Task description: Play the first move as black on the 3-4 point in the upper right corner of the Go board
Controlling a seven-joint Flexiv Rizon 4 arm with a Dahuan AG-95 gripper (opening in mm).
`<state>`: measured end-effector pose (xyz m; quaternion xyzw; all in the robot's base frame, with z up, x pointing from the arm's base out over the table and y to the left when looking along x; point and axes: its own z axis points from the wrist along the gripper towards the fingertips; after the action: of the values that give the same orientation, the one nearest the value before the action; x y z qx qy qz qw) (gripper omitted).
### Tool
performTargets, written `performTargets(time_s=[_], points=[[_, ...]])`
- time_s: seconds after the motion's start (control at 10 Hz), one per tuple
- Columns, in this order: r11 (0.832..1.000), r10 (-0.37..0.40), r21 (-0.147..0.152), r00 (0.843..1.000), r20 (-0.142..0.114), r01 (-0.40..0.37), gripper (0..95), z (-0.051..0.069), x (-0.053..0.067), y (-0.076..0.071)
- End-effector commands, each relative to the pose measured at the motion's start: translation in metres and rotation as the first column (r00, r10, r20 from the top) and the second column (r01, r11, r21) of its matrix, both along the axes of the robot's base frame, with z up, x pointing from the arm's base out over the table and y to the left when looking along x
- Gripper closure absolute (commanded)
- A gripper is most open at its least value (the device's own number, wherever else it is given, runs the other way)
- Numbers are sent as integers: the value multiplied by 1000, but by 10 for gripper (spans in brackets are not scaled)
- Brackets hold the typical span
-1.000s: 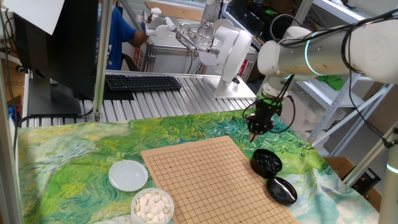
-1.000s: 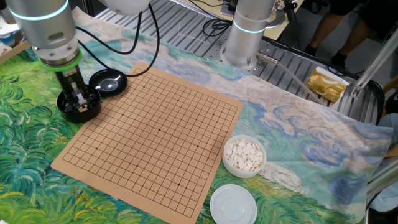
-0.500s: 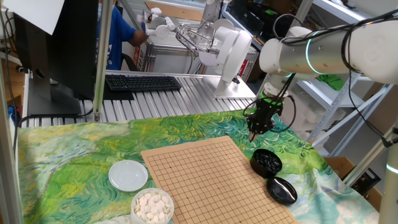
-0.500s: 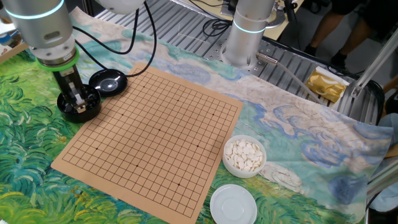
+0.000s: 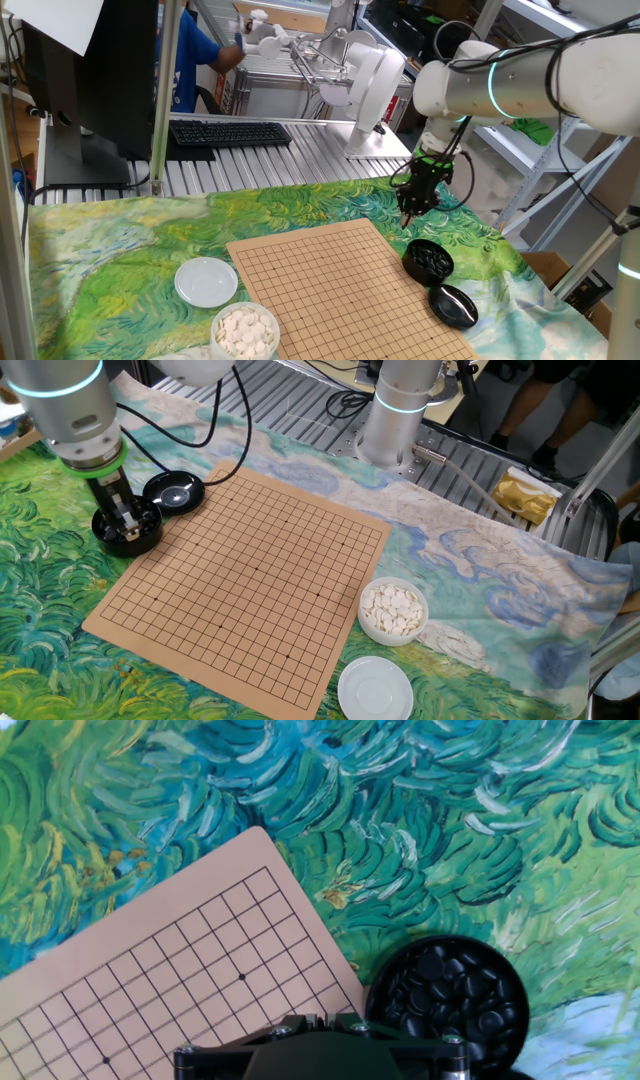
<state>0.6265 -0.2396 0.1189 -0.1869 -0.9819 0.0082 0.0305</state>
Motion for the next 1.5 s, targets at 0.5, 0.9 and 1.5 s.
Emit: performTargets(time_s=[0.5, 0.9, 1.5], points=[[998, 58, 13, 998, -27, -58, 950, 0, -1, 0], [995, 89, 45, 995, -37, -87, 950, 0, -1, 0], [997, 73, 12, 997, -14, -73, 950, 1, -1, 1]])
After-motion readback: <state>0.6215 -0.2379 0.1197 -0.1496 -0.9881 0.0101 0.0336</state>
